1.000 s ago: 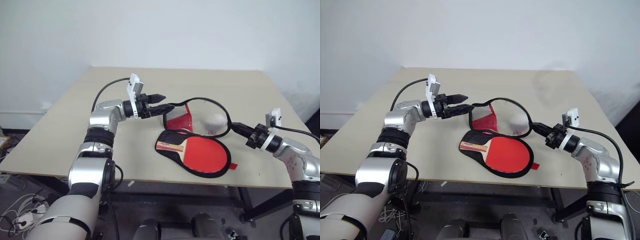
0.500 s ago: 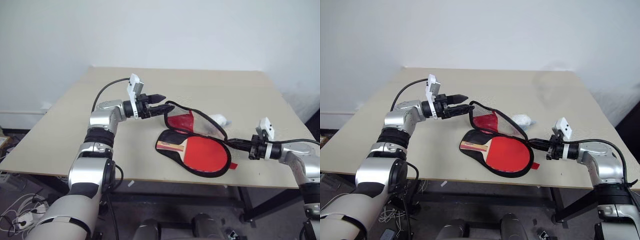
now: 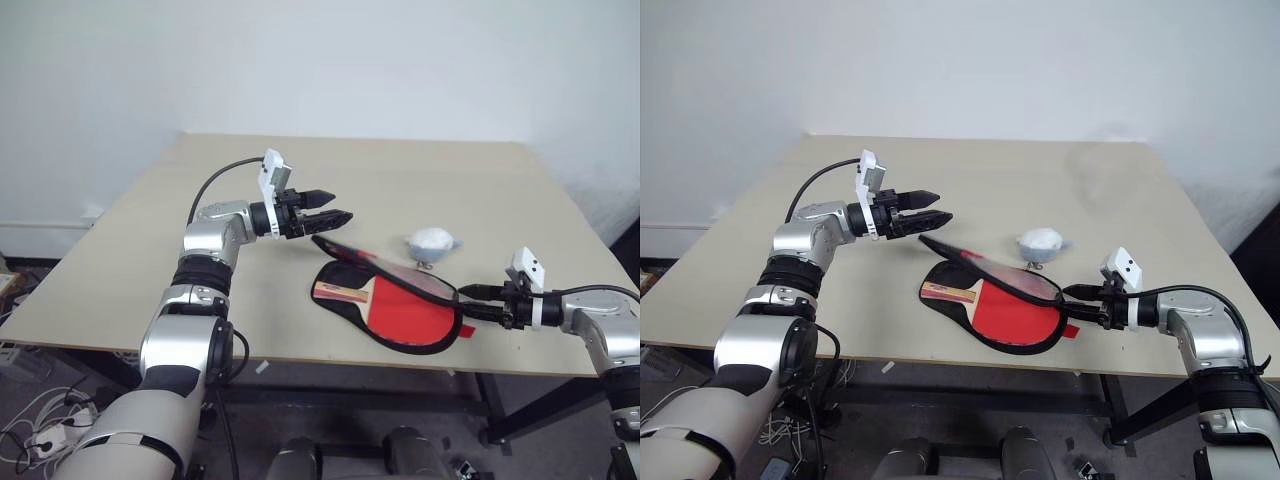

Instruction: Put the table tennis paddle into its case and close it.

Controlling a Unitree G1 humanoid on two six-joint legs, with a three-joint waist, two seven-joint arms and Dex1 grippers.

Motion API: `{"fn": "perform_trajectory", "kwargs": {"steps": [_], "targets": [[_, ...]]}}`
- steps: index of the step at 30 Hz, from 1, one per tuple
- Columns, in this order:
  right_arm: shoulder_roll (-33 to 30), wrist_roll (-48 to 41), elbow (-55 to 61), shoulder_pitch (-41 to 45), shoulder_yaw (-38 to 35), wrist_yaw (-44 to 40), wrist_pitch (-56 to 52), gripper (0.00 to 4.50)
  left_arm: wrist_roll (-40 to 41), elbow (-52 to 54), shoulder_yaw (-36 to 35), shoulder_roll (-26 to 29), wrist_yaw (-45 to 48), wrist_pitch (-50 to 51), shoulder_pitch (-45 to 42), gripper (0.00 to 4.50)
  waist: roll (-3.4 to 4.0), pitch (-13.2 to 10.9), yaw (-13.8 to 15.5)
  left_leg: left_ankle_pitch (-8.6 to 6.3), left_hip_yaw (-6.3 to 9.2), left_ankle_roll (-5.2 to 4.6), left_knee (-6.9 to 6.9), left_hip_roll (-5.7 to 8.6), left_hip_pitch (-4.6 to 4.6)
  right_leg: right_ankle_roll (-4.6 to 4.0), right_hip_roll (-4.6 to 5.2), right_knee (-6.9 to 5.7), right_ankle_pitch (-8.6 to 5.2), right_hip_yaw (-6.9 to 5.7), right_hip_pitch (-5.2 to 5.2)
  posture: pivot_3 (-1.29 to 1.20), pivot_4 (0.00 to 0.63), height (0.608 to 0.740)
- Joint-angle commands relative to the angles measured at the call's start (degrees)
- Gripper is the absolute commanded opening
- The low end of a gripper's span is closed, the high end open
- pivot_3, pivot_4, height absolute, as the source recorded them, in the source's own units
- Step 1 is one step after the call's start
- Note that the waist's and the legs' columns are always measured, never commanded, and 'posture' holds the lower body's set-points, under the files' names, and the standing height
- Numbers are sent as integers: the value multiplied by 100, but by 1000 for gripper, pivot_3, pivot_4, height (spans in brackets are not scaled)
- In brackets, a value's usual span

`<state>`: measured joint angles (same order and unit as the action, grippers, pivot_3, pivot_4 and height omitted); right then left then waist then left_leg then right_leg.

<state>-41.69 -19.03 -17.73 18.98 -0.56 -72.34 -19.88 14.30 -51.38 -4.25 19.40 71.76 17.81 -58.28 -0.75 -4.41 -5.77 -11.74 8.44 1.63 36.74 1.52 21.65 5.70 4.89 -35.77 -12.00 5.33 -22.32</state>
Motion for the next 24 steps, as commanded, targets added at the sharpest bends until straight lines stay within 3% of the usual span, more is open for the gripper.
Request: {"fn": "perform_trajectory", "kwargs": {"steps": [1, 4, 12, 24], "targets": [[-182, 189, 12, 33, 4, 4, 256, 3705, 49, 93, 11, -1, 36, -59, -212, 4500, 0, 0, 2, 0, 0, 0, 0, 0, 1, 0, 0, 0, 0, 0, 0, 0, 0, 740], [-319, 344, 6, -25, 85, -90, 358, 4412, 47, 115, 34, -18, 47, -56, -201, 4500, 0, 0, 13, 0, -1, 0, 1, 1, 2, 0, 1, 1, 0, 0, 0, 0, 0, 740], [-538, 950, -515, -62, 303, 93, 949, 4412, 42, 118, 87, -67, 38, -87, -171, 4500, -2, -1, 15, 0, -1, 0, 1, 1, 2, 0, 1, 1, 0, 0, 0, 0, 0, 740], [-193, 731, -1200, 566, -262, 904, 1319, 4412, -59, 184, 274, -102, 174, -185, -39, 4500, -2, -1, 7, 0, -2, 0, 5, 1, 1, -1, 1, 1, 0, 1, 1, 0, 0, 740]]}}
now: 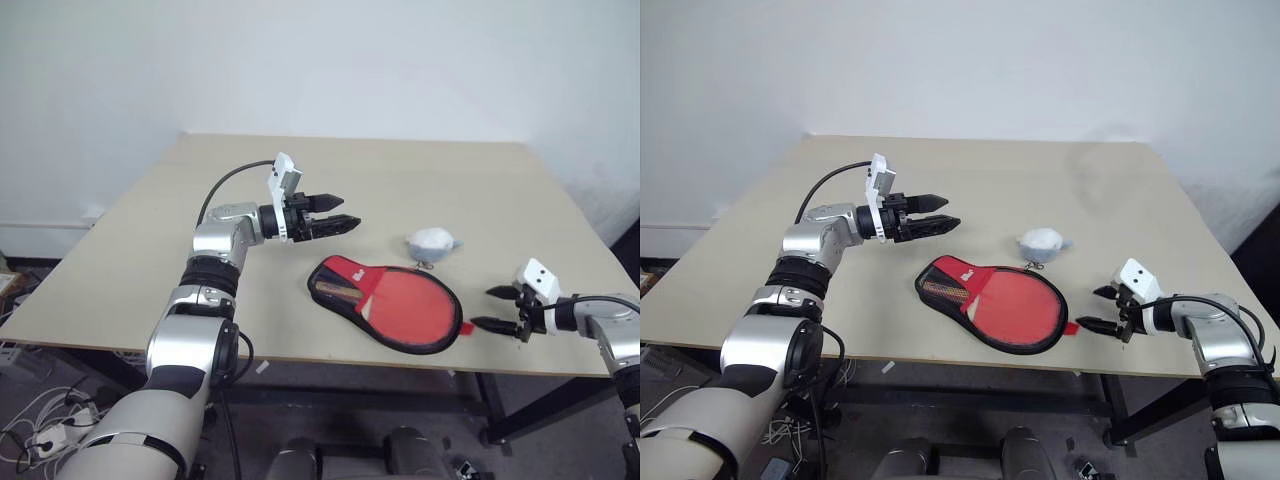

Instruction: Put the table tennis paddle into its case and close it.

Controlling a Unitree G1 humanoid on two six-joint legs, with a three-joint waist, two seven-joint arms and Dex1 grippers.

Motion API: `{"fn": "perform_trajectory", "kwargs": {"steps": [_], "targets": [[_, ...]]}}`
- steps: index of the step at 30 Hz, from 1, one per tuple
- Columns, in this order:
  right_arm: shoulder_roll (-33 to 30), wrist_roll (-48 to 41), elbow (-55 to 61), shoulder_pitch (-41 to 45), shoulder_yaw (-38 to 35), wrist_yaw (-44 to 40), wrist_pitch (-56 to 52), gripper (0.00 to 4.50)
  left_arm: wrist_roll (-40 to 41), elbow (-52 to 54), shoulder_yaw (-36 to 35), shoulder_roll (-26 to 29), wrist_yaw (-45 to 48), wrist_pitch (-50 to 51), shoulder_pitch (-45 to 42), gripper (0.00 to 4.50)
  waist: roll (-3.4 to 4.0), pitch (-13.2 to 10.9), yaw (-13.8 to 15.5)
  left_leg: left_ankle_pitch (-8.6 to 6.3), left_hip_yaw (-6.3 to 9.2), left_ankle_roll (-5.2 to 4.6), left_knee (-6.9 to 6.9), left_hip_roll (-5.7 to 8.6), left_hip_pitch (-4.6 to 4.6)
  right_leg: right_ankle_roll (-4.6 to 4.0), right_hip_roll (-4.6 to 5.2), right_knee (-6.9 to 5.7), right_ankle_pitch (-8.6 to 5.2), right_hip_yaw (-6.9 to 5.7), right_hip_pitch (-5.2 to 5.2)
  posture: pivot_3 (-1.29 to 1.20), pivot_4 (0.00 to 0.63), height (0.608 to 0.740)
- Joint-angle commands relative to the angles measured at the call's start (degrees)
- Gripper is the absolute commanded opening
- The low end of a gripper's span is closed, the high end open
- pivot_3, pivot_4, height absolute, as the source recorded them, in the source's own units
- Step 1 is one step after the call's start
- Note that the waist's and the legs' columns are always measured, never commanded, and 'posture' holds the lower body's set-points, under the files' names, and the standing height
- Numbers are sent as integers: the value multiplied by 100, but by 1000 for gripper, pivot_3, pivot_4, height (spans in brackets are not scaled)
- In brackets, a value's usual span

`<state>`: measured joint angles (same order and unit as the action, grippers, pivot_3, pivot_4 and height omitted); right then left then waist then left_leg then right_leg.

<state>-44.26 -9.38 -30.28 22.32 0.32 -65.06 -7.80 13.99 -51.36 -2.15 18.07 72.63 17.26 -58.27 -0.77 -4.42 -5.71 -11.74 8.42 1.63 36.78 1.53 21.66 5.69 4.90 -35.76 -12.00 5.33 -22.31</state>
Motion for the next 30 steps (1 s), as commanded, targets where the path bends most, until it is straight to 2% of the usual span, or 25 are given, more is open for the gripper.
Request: {"fn": "perform_trajectory", "kwargs": {"steps": [1, 13, 20, 30], "targets": [[107, -278, 52, 278, -421, 237, 88, 4412, -45, 183, 89, 40, 102, -152, -27, 4500, 0, 0, 0, 0, 0, 0, 0, 0, 0, 0, 0, 0, 0, 0, 0, 0, 0, 740], [826, -657, 270, 756, -980, 1349, -374, 4412, -823, 98, 774, 349, 292, -1312, 442, 4500, 2, 1, 11, 0, 2, -1, -13, 2, 0, 0, -1, 3, 1, 2, -2, 0, 0, 740], [1230, -948, 842, 461, -1106, 1716, -774, 4412, -1001, -5, 838, 595, 216, -1595, 745, 4500, 4, 2, 9, 1, 4, -1, -21, 1, -1, 0, -1, 1, 1, 3, -6, 0, 0, 740], [1716, -1145, 1264, 344, -1243, 2498, -1219, 4412, -943, 99, 797, 698, 232, -1446, 1027, 4500, 6, 2, 12, 1, 5, -2, -19, 1, -2, 0, -1, -1, 1, 3, -5, 0, 0, 740]]}}
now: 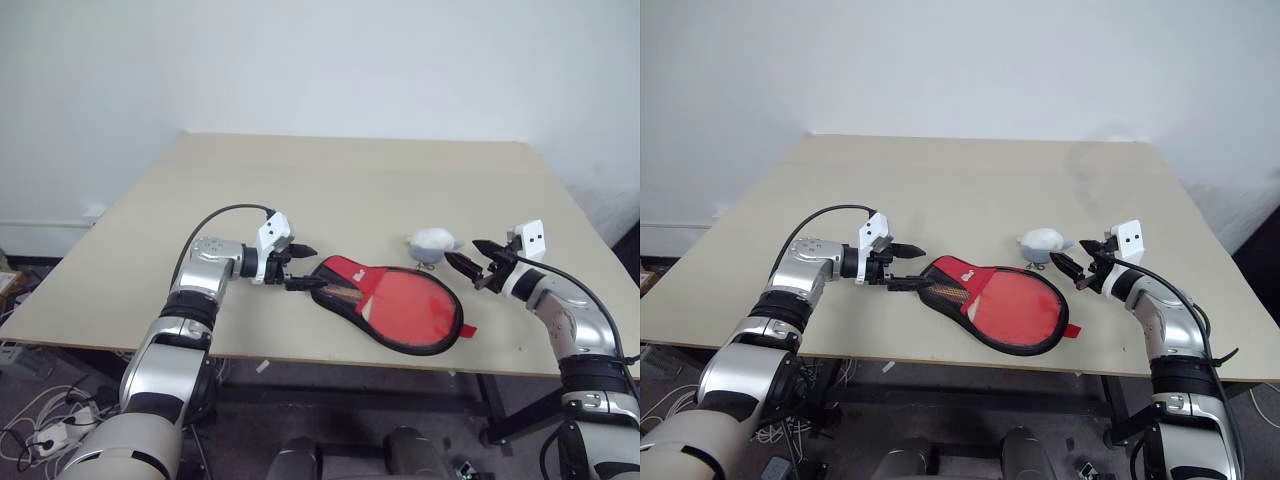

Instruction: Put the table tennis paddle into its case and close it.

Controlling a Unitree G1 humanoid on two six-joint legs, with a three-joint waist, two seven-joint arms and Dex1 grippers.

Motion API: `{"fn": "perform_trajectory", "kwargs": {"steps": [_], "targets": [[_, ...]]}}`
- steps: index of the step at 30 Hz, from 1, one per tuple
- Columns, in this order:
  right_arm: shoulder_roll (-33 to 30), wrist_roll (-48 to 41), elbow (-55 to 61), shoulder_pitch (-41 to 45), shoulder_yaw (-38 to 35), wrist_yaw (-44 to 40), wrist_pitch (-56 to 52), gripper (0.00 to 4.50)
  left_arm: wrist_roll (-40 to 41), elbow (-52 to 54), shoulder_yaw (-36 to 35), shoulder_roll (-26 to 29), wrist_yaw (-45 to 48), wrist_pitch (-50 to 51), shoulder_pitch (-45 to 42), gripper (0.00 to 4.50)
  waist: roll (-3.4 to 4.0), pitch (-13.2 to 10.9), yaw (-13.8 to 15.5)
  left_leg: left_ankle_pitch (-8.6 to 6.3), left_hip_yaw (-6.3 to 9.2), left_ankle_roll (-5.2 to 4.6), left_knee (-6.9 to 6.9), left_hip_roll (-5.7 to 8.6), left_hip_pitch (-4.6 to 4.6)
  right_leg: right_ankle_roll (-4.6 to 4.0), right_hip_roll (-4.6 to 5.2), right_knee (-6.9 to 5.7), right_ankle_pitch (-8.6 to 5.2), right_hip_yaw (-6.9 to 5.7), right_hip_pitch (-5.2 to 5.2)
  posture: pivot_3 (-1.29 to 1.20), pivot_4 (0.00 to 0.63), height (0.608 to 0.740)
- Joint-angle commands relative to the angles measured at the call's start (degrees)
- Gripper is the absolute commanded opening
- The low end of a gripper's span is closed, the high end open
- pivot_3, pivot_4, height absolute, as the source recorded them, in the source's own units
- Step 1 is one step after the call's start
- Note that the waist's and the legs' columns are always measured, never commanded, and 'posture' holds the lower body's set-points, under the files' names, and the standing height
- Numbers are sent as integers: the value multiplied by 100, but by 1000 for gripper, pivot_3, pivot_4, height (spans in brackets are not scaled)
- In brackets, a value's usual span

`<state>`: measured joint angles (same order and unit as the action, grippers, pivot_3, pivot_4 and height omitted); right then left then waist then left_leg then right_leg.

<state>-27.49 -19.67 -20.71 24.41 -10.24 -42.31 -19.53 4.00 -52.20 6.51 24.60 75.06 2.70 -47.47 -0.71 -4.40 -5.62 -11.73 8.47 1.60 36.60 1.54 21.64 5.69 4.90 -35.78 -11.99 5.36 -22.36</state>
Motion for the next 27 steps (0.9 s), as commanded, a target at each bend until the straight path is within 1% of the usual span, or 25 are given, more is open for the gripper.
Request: {"fn": "perform_trajectory", "kwargs": {"steps": [1, 6, 10, 17, 22, 25, 27], "targets": [[74, -155, 333, 149, -205, 285, -98, 4412, 75, 238, -74, 12, -29, 40, -46, 4500, 0, 0, 5, 0, 0, 0, 0, 0, -1, 0, 0, 0, 0, 0, 1, 0, 0, 740], [191, -194, 473, 200, -194, 565, -281, 4412, 152, 564, -64, -243, -188, 143, -56, 4500, 0, 0, 15, 0, 1, 0, -2, 1, 1, 0, 0, 0, 0, 0, 1, 0, 0, 740], [241, -180, 565, 182, -115, 607, -314, 4412, 71, 687, 44, -440, -290, 196, -129, 4500, 1, 1, 25, 0, 0, 0, -3, 0, 0, 0, 0, 1, 0, 0, 0, 0, 0, 740], [301, -133, 694, 106, -42, 670, -295, 4412, -81, 611, 324, -684, -204, 181, -343, 4500, 2, 1, 12, 0, -2, 0, -3, 0, -1, 0, 0, 1, 0, 0, -1, 0, 0, 740], [350, -128, 767, 58, -39, 730, -301, 4412, -356, 291, 585, -905, -311, 7, -585, 4500, 2, 1, 23, 0, -1, 0, -2, 1, 1, 0, 0, 3, 0, 0, 0, 0, 0, 740], [369, -129, 809, 10, -38, 783, -294, 4475, -346, 50, 571, -1122, -343, 111, -816, 3947, 2, 1, 26, 0, -1, 0, -3, 1, 2, 0, 0, 3, 0, 0, -1, 0, 0, 740], [381, -136, 838, -12, -43, 817, -300, 4475, -369, -63, 605, -1217, -274, 90, -914, 3457, 2, 1, 27, 0, -1, 0, -3, 1, 3, 0, 0, 4, 0, 0, -2, 0, 0, 740]]}}
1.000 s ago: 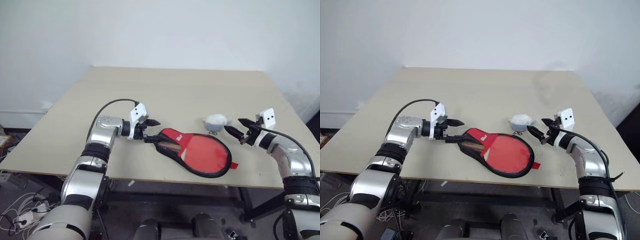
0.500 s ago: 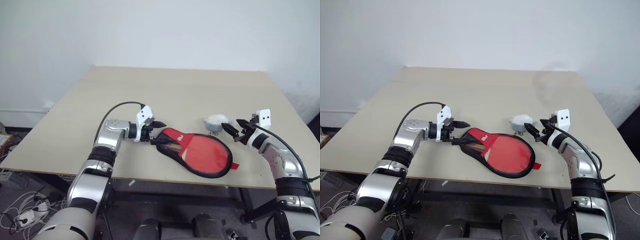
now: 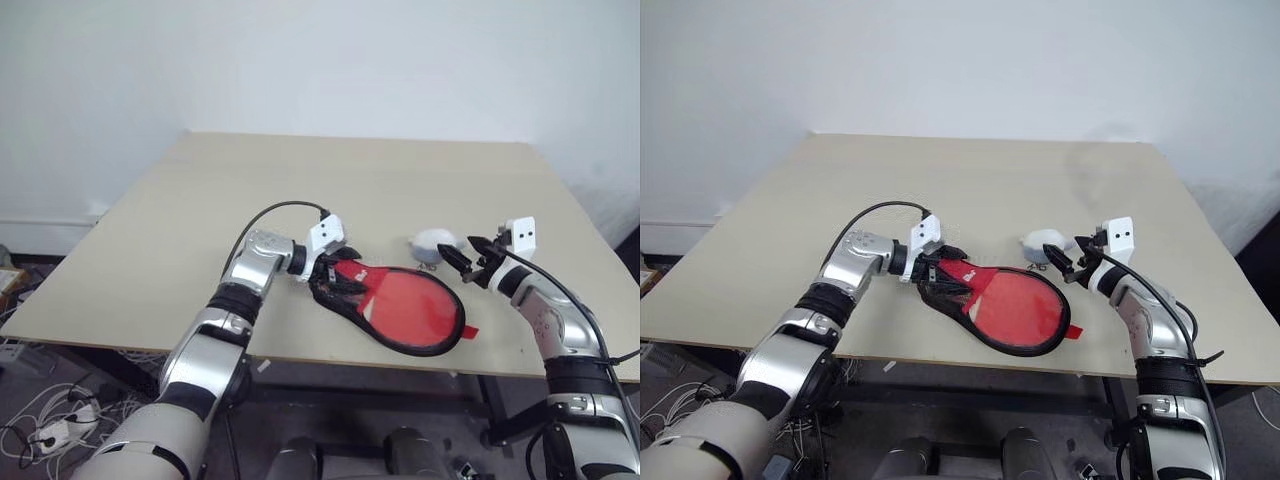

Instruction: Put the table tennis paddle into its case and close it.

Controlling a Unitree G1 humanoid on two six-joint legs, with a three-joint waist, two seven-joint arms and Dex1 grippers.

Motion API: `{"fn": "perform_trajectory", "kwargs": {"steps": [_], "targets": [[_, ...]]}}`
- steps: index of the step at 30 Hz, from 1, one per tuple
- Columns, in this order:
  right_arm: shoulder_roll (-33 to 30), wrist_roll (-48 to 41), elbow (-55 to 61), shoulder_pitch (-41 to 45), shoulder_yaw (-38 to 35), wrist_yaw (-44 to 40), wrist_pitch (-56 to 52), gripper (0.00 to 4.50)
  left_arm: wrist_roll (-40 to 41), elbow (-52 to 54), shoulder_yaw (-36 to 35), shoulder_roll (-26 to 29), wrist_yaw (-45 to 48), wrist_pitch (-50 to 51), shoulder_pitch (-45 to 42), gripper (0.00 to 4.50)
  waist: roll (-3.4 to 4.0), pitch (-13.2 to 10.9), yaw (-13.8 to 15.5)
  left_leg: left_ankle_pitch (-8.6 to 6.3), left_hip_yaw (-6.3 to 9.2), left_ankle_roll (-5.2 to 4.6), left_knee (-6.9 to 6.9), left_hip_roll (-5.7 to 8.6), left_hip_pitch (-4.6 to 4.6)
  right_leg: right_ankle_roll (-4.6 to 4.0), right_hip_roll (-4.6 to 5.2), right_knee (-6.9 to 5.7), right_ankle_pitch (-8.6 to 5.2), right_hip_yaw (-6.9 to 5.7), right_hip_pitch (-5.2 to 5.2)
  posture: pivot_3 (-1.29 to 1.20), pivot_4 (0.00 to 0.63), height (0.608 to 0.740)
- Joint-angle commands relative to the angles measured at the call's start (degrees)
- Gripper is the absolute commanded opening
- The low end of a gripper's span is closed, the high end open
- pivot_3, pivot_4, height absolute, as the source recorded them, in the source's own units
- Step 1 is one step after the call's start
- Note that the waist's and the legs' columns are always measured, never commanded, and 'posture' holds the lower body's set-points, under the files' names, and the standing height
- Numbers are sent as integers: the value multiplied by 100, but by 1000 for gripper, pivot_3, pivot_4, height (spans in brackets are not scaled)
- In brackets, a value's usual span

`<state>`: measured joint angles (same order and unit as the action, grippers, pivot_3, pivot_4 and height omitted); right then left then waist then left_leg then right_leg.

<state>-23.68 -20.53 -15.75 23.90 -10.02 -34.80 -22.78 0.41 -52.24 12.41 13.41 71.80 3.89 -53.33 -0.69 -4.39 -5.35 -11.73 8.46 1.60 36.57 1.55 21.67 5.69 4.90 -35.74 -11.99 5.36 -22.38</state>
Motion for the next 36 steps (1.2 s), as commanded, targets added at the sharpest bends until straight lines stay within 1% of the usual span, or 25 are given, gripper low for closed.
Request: {"fn": "perform_trajectory", "kwargs": {"steps": [1, 4, 5, 7, 8, 16, 24, 29, 33, 36], "targets": [[13, -56, 360, 30, -74, 90, 19, 4475, -8, -111, 13, -155, 53, -50, -374, 3165, 0, 0, -3, 0, 0, 0, 0, 0, 1, 0, 0, 1, 0, 0, -1, 0, 0, 740], [35, -68, 429, -9, -88, 151, 3, 4475, -38, -276, 24, -300, 40, -51, -492, 2324, 0, 0, -8, 0, -1, 0, -2, 0, 0, 0, 0, 2, 0, 0, -1, 0, 0, 740], [42, -75, 460, -26, -99, 179, -1, 4475, -80, -331, 66, -340, 68, -68, -521, 2161, 0, 0, -7, 0, -1, 0, -3, 0, -1, 0, 0, 2, 0, 0, -1, 0, 0, 740], [57, -79, 500, -41, -115, 248, -10, 4475, -153, -401, 153, -386, 182, -162, -544, 1556, 0, 0, -8, 0, -1, 0, -3, 0, -1, 0, 0, 2, 0, 0, -2, 0, 0, 740], [59, -77, 521, -52, -125, 286, -9, 4475, -197, -440, 197, -414, 210, -209, -551, 1329, 0, 0, -8, 0, -1, 0, -3, 0, -1, 0, 0, 2, 0, 0, -2, 0, 0, 740], [-16, -153, 708, -88, -146, 305, -158, 4475, -425, -825, 364, -583, 368, -417, -672, 1329, 0, 0, -1, 0, -1, 0, -2, 0, 1, -1, 0, 2, -1, 0, -2, 0, 0, 740], [-199, -62, 645, 20, -89, 131, -173, 4475, -651, -1365, 422, -832, 202, -541, -891, 1329, 0, -1, -2, -1, -1, 0, -3, 0, 4, -1, 0, 5, -1, 0, -4, 0, 0, 740], [-274, -37, 570, 177, -41, 21, -225, 4475, -964, -1520, 614, -899, 148, -703, -888, 1329, 0, -1, -1, -1, -2, 0, -4, 0, 4, 0, 0, 5, -1, 1, -5, 0, 0, 740], [-454, 53, 450, 327, 126, -267, -202, 4475, -1052, -1603, 621, -924, 142, -686, -899, 1329, 0, -1, 2, -1, 0, 0, -2, 0, 4, 0, 1, 5, -1, 0, -3, 0, 0, 740], [-543, 179, 190, 544, 212, -327, -134, 4475, -1093, -1649, 607, -925, 132, -669, -910, 1329, 0, -1, -1, -1, -2, 0, -2, 0, 4, 0, 1, 6, -1, 0, -4, 0, 0, 740]]}}
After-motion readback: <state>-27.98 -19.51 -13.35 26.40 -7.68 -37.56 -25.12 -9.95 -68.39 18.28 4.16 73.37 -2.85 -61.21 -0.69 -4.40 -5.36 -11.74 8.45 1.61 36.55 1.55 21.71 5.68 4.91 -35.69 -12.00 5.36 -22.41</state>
